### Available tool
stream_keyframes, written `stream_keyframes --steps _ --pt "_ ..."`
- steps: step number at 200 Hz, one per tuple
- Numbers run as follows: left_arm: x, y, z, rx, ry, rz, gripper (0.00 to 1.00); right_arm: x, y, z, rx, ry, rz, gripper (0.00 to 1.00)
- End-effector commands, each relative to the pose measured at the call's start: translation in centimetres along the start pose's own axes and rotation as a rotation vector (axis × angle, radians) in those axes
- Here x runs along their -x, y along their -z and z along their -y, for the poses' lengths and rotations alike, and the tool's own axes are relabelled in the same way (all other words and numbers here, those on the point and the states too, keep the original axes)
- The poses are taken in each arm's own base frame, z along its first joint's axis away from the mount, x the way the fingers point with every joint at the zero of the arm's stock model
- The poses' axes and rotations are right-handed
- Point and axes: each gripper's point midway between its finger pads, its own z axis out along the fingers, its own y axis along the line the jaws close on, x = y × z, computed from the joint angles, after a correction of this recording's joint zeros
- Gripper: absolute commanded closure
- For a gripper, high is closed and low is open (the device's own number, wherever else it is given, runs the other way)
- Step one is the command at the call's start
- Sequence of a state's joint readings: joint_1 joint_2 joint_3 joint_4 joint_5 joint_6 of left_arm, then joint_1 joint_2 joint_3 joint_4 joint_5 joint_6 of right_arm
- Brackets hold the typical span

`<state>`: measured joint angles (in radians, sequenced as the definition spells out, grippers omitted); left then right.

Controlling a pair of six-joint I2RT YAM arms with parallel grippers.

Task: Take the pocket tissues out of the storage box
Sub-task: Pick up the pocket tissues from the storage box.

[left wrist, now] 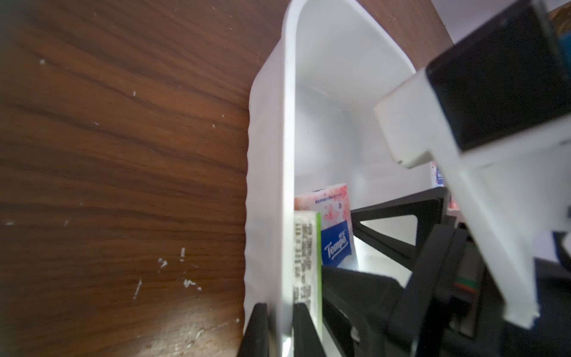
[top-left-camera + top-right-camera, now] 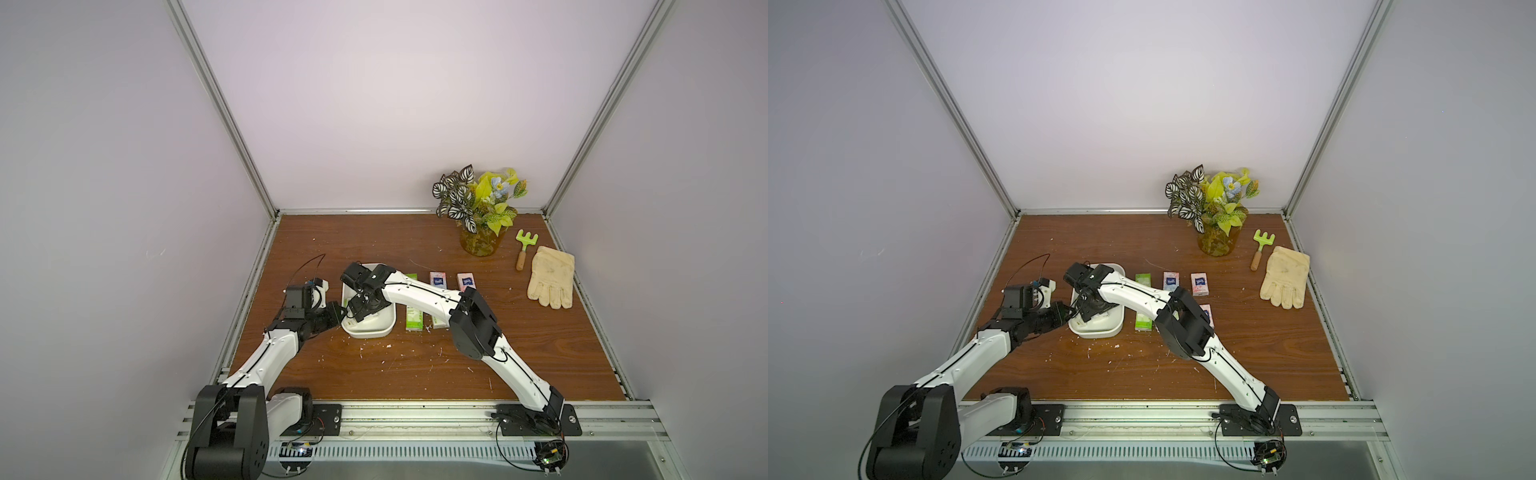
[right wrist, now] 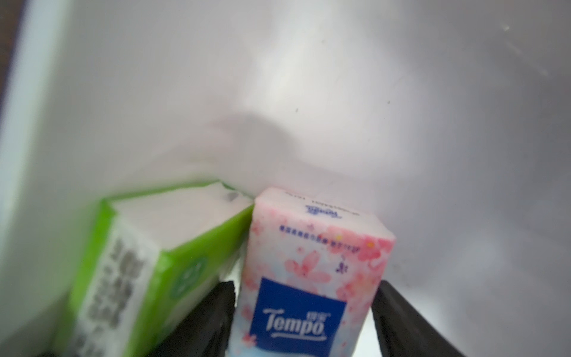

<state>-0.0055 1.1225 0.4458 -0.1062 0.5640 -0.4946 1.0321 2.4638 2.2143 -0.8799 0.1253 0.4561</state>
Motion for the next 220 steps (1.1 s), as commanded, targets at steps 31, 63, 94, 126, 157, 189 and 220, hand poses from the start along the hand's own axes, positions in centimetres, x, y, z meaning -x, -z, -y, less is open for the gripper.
stream_keyframes --steps 31,63,94,126,157,189,220 --pt "-0.2 -0.1 0.1 -0.020 -0.001 -0.010 0.88 0.5 -0.2 0.4 -0.002 -0.027 0.011 0.33" --pt "-0.2 -0.1 0.1 -0.018 -0.001 -0.008 0.87 0.5 0.9 0.6 -0.006 -0.028 0.019 0.39" --pt "0.4 0.2 0.3 -0.016 -0.022 0.020 0.75 1.1 3.3 0.9 -0.007 -0.033 0.059 0.45" --pt "1.9 0.9 0.5 0.008 -0.065 0.071 0.57 2.0 7.2 1.3 -0.012 -0.040 0.131 0.47" --pt "3.8 1.8 1.6 -0.001 -0.104 0.146 0.42 2.4 10.8 2.0 -0.001 -0.067 0.186 0.47" --pt "5.2 2.7 2.4 -0.016 -0.138 0.226 0.30 1.2 14.2 2.4 0.027 -0.096 0.213 0.47" --pt "5.8 3.2 1.9 0.020 -0.163 0.282 0.27 -1.8 16.1 3.4 0.045 -0.156 0.204 0.47"
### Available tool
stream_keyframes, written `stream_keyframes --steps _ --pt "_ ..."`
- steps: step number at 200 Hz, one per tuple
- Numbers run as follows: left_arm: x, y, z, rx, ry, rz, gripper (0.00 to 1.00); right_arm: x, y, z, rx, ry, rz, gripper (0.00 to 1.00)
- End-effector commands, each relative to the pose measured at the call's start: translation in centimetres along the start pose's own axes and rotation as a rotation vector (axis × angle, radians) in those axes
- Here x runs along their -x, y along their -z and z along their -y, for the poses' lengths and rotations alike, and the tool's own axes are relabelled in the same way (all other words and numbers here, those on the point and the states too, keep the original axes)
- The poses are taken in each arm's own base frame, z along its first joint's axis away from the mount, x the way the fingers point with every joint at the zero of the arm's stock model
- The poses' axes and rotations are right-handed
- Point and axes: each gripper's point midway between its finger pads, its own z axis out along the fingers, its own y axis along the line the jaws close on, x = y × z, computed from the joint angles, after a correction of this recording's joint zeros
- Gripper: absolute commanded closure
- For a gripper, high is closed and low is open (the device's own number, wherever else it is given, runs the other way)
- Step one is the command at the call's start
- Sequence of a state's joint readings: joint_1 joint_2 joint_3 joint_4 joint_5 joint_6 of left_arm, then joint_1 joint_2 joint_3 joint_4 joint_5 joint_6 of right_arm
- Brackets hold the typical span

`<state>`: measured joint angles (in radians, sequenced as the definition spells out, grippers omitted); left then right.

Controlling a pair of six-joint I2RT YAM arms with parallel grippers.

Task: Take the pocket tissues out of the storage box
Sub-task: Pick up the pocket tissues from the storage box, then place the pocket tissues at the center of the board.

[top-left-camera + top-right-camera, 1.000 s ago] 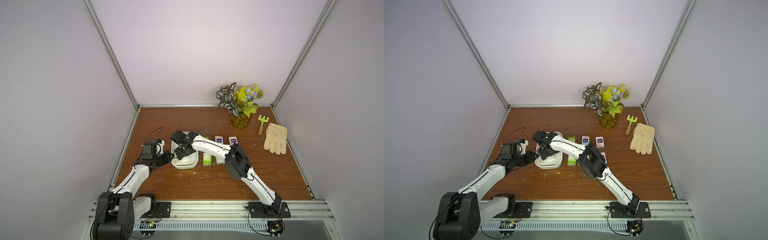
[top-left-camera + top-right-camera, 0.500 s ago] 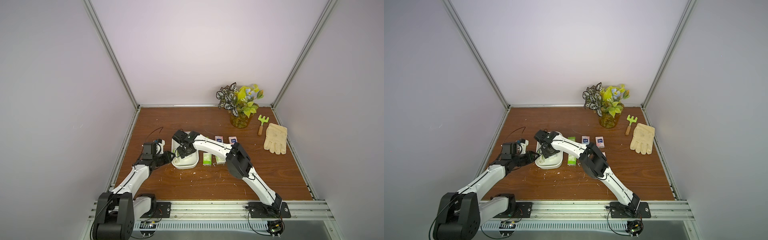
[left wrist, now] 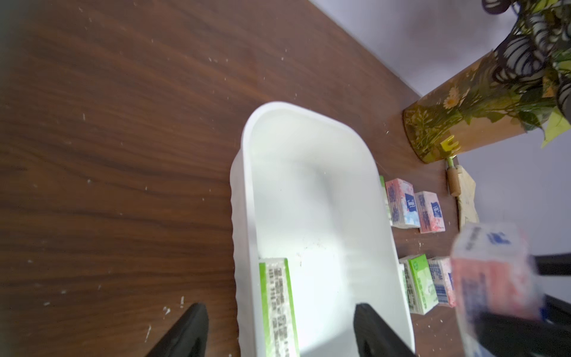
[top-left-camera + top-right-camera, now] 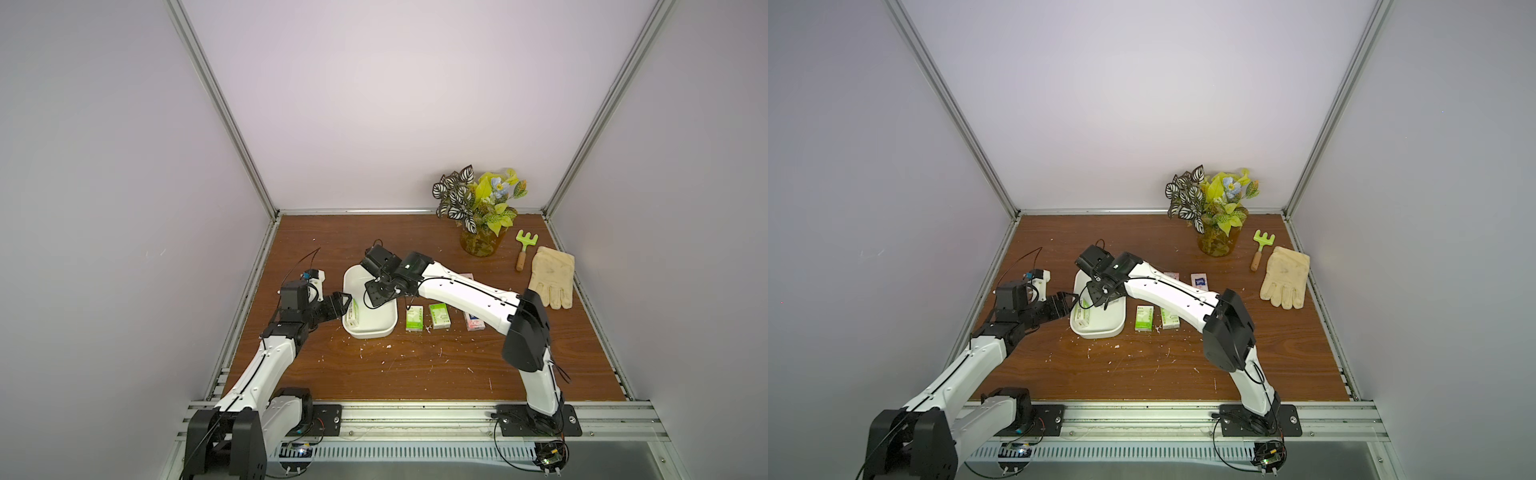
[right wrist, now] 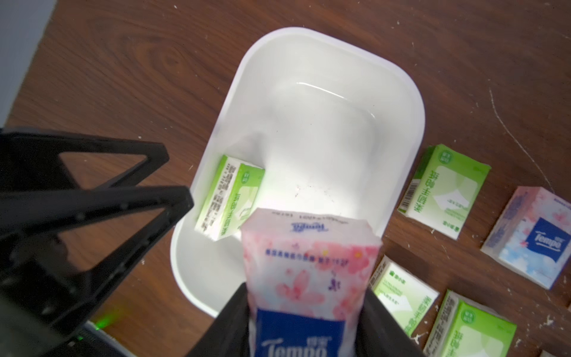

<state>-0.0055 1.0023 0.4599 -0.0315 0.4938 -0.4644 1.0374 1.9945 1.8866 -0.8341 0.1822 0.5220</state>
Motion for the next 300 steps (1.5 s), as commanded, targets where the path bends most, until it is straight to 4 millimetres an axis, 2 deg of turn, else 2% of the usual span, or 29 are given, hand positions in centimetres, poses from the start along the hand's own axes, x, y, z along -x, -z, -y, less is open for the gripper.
stream_keyframes --steps 1,27,51,90,145,187,227,261,283,300 --pt "1.8 0.5 -0.4 0.032 -0.039 0.085 0.27 -1.3 2.4 0.7 0.000 -0.068 0.014 0.47" --pt "2.3 0.5 -0.4 0.038 -0.044 0.110 0.26 -4.3 3.6 2.0 0.014 -0.139 -0.008 0.47" --pt "2.2 0.4 -0.5 0.038 -0.044 0.104 0.26 -7.8 3.5 2.8 0.030 -0.211 -0.070 0.48" --pt "2.0 0.3 -0.7 0.042 -0.038 0.100 0.26 -13.0 2.0 3.3 0.038 -0.263 -0.181 0.48" --pt "1.7 0.2 -0.8 0.043 -0.031 0.090 0.26 -17.2 -0.9 4.1 -0.008 -0.218 -0.315 0.45" --pt "1.7 0.3 -0.8 0.048 -0.033 0.087 0.25 -18.8 -2.9 4.0 -0.011 -0.204 -0.377 0.45" --pt "1.8 0.2 -0.9 0.050 -0.034 0.085 0.26 -20.2 -3.5 4.9 -0.044 -0.227 -0.405 0.43" --pt "1.8 0.1 -0.9 0.049 -0.034 0.083 0.26 -21.1 -3.7 4.8 -0.034 -0.241 -0.431 0.41" --pt "1.8 0.1 -0.9 0.049 -0.033 0.082 0.26 -21.2 -3.6 4.7 -0.023 -0.230 -0.436 0.34" --pt "1.9 0.1 -0.9 0.050 -0.035 0.083 0.25 -20.6 -3.2 4.3 -0.004 -0.228 -0.420 0.27"
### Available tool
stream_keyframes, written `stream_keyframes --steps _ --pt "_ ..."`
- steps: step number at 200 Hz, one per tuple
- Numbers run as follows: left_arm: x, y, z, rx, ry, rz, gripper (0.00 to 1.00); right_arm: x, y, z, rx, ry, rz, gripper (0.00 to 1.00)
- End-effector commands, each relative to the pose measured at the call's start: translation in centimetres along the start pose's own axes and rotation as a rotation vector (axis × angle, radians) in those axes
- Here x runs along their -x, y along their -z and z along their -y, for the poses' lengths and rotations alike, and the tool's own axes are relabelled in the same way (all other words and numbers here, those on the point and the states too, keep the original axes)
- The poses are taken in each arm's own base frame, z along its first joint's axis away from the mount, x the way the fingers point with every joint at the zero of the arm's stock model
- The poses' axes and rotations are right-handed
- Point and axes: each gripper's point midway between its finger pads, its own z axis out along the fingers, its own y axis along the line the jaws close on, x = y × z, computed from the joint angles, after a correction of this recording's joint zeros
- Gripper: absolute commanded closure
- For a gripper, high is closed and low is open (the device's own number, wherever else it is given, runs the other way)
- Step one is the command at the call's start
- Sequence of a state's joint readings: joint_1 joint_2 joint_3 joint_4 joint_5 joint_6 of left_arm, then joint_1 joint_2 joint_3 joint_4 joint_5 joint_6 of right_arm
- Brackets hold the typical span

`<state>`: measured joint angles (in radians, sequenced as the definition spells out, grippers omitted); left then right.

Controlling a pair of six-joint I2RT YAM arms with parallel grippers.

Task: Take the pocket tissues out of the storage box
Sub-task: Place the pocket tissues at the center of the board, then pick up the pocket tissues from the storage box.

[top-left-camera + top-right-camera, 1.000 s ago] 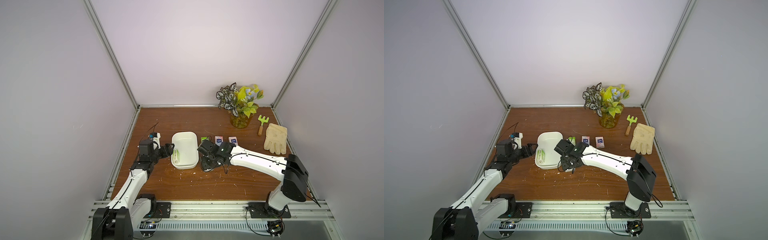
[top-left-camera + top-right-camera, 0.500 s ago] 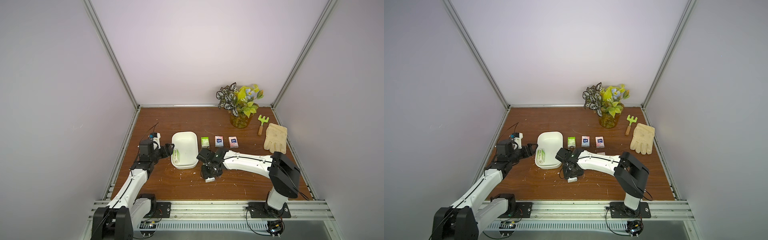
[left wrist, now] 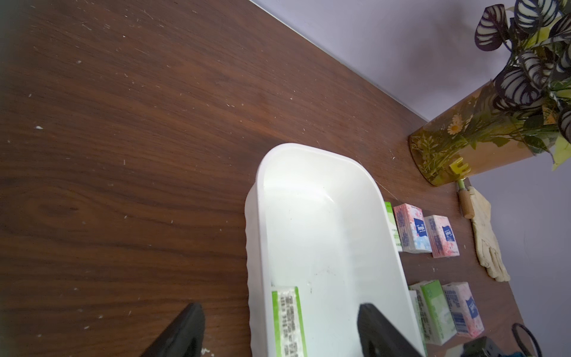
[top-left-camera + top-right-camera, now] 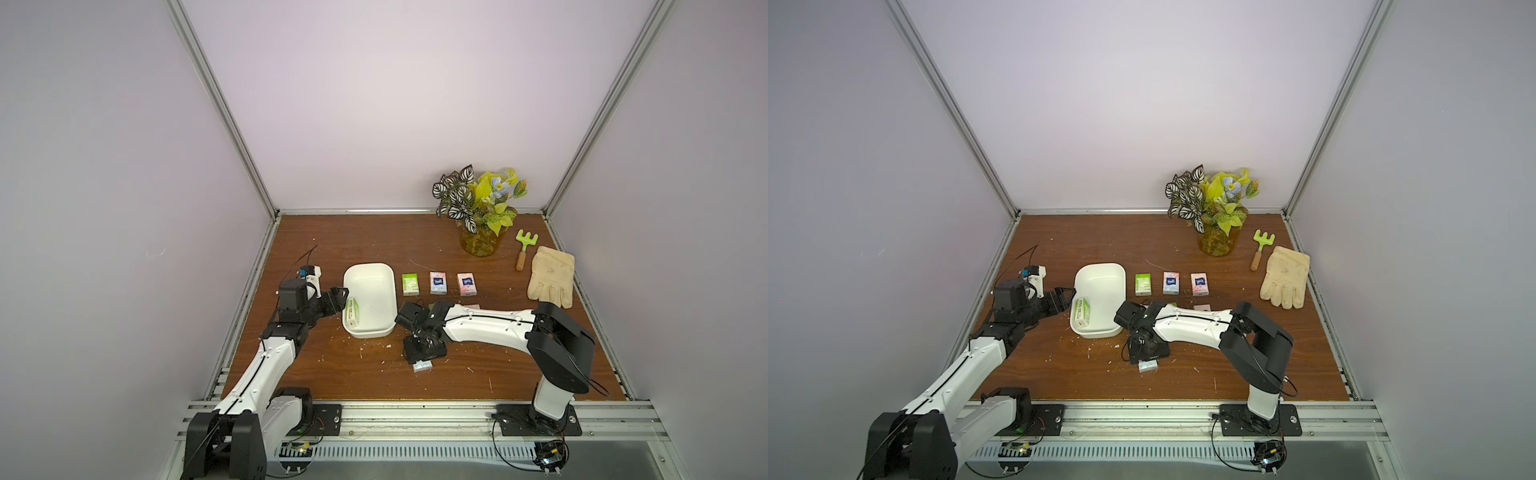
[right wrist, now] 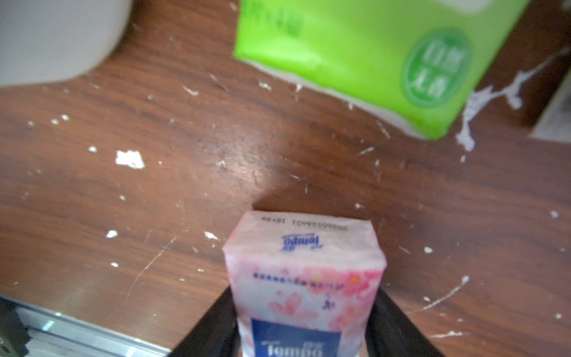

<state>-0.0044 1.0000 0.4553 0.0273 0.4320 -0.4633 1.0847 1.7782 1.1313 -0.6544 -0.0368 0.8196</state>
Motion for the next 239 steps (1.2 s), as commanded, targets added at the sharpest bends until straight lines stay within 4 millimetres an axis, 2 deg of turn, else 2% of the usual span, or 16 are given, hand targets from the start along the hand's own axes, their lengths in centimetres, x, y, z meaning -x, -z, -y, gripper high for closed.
stream_keyframes --steps 1,30,63,96,118,143,156,173,193,215,239 --pt "0.3 0.0 -0.4 0.012 -0.011 0.011 0.25 0.0 1.0 -0.6 0.037 0.001 0.001 0.26" --pt "0.4 0.1 -0.4 0.014 -0.014 0.013 0.23 1.0 3.3 -1.1 0.043 0.015 0.052 0.22" --pt "0.9 0.4 -0.3 0.023 -0.015 0.033 0.19 3.2 7.1 -1.6 0.040 0.043 0.153 0.17" --pt "1.6 0.9 0.2 0.013 -0.006 0.069 0.18 7.5 11.1 -3.4 0.080 0.087 0.283 0.16" --pt "1.7 1.3 0.0 0.031 0.011 0.067 0.15 11.2 13.4 -5.1 0.135 0.104 0.376 0.16" --pt "1.2 1.7 -0.2 0.051 0.035 0.052 0.16 14.7 15.3 -7.8 0.221 0.126 0.455 0.19" --pt "0.7 1.9 -0.5 0.063 0.058 0.044 0.19 16.1 15.8 -9.3 0.254 0.142 0.478 0.20" --pt "-0.2 2.0 -0.8 0.065 0.100 0.035 0.28 17.4 15.4 -11.4 0.292 0.161 0.476 0.22" --pt "-1.4 1.8 -1.0 0.054 0.146 0.018 0.40 18.5 14.0 -13.1 0.321 0.173 0.453 0.24" --pt "-2.9 1.6 -1.3 0.046 0.190 -0.010 0.53 18.8 12.2 -14.3 0.332 0.180 0.421 0.28" --pt "-3.9 1.4 -1.5 0.033 0.217 -0.027 0.60 18.8 10.5 -14.9 0.331 0.177 0.391 0.31"
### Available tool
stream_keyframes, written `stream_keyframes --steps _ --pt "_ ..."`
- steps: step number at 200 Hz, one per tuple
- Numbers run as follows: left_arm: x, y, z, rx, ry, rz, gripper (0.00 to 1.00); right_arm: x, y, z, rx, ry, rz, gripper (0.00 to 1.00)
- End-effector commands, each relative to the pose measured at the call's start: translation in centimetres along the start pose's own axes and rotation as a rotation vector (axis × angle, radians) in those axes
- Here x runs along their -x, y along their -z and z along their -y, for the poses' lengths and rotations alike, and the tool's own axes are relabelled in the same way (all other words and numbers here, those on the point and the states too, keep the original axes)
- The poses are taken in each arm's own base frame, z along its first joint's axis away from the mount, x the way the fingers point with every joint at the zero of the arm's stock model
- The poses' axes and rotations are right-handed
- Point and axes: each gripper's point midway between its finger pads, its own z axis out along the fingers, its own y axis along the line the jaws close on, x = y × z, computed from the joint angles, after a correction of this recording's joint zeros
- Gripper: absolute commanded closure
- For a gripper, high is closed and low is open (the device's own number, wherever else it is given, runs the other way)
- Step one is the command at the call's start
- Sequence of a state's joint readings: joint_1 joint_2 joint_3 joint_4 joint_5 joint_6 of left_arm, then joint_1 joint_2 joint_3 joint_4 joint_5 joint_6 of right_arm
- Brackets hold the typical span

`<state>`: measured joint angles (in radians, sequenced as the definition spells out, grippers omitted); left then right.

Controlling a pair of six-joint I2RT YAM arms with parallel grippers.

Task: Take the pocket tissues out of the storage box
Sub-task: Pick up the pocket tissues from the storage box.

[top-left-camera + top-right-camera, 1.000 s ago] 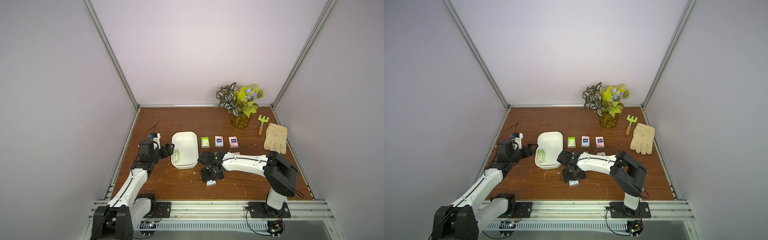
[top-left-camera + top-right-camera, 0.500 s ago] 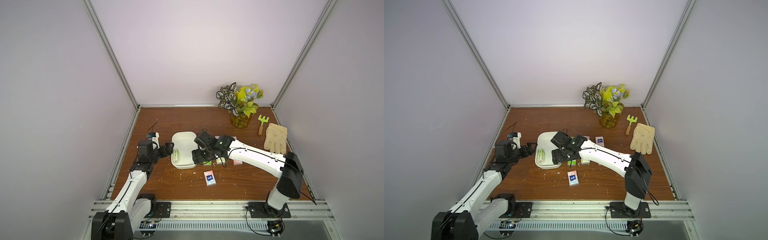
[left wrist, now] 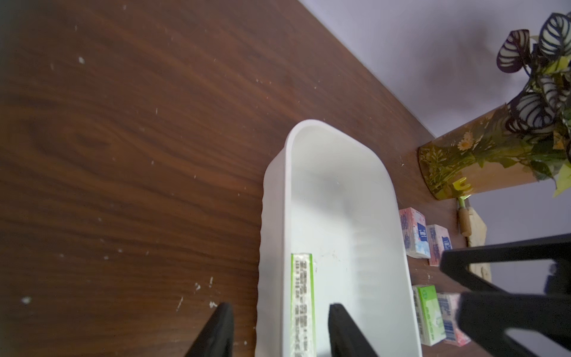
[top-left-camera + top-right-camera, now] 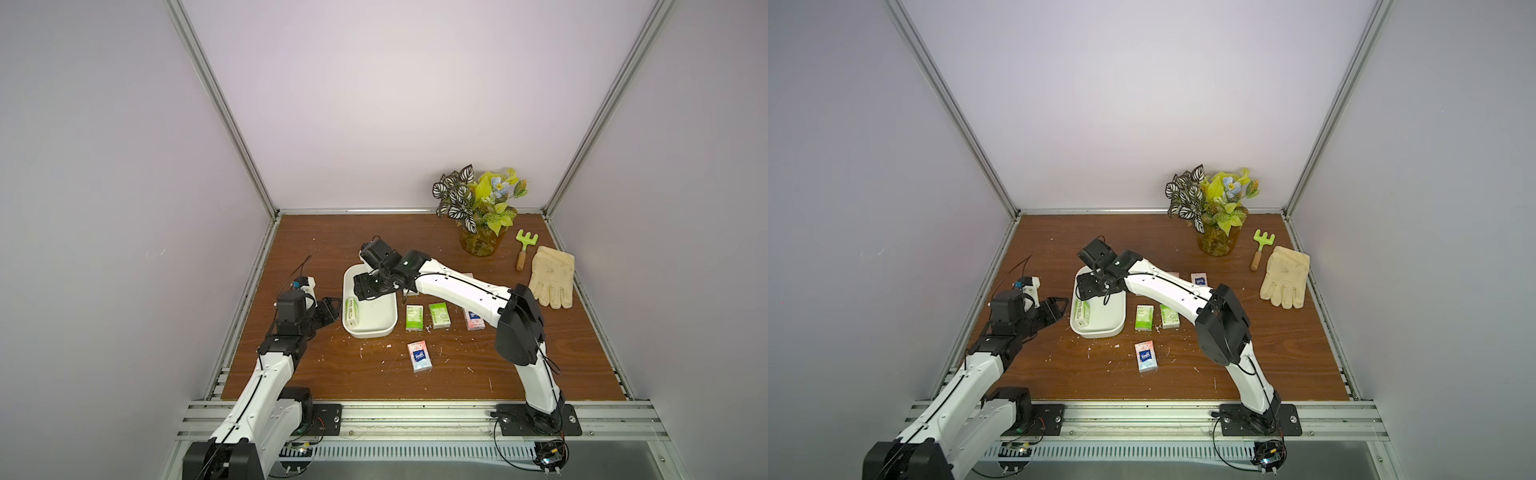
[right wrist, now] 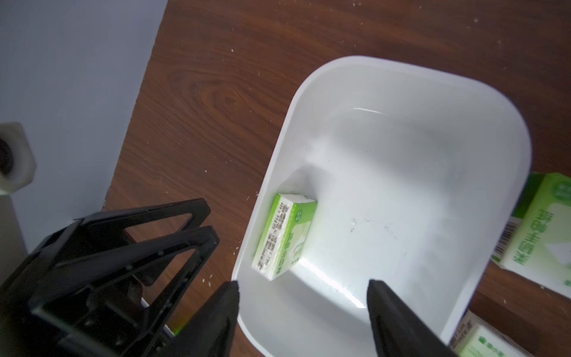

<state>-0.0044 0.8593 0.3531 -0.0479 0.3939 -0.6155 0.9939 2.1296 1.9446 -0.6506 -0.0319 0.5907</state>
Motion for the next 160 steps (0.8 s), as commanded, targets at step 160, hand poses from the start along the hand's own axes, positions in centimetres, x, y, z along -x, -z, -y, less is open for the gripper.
stream_keyframes --steps 160 --pt "-2.7 -0.9 -0.3 -0.043 0.033 -0.116 0.87 -3.6 -6.4 -3.3 0.134 0.014 -0.163 0.35"
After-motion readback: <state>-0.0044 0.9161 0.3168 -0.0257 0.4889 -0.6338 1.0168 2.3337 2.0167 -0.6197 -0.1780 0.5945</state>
